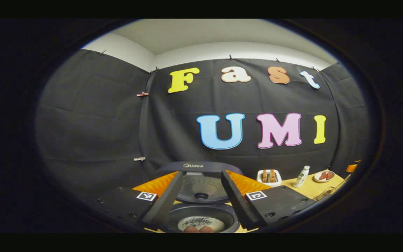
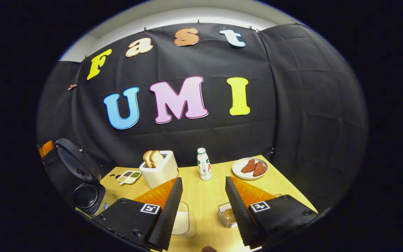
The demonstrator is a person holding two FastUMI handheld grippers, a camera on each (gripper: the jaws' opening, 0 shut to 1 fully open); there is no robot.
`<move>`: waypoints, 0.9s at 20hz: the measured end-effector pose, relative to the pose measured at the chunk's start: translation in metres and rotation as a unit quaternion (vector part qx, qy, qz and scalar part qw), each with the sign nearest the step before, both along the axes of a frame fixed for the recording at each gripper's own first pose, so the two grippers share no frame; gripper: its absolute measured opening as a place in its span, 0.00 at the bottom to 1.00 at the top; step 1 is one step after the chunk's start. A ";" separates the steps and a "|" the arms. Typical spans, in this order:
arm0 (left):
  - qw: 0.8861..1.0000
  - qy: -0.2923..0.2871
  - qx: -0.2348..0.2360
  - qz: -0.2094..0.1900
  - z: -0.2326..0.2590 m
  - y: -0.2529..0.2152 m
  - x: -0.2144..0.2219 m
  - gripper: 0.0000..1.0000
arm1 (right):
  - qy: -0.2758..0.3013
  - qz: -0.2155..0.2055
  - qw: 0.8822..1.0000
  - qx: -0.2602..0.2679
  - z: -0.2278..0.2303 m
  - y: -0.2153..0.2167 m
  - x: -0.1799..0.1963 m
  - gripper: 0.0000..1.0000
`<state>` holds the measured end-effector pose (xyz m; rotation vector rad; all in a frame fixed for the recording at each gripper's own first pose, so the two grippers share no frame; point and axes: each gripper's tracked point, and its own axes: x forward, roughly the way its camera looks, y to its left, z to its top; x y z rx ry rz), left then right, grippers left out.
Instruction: Close the left gripper, press the button to open the rice cooker; take a wooden spoon from the chopstick holder with the right hand, scoop a spoonful of rice and pour it into the rice cooker, then put the wooden spoon back into the chopstick holder.
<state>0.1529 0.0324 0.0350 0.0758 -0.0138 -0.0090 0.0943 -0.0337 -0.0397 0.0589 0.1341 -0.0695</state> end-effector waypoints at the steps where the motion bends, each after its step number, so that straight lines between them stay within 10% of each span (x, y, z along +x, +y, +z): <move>1: 1.000 -0.005 0.002 -0.008 0.007 -0.001 0.008 0.77 | 0.000 -0.001 1.000 0.003 0.000 0.003 0.000 0.78; 18: 0.997 0.073 -0.007 -0.039 -0.009 0.009 0.093 0.85 | -0.009 -0.012 1.000 0.005 0.003 0.032 -0.009 0.78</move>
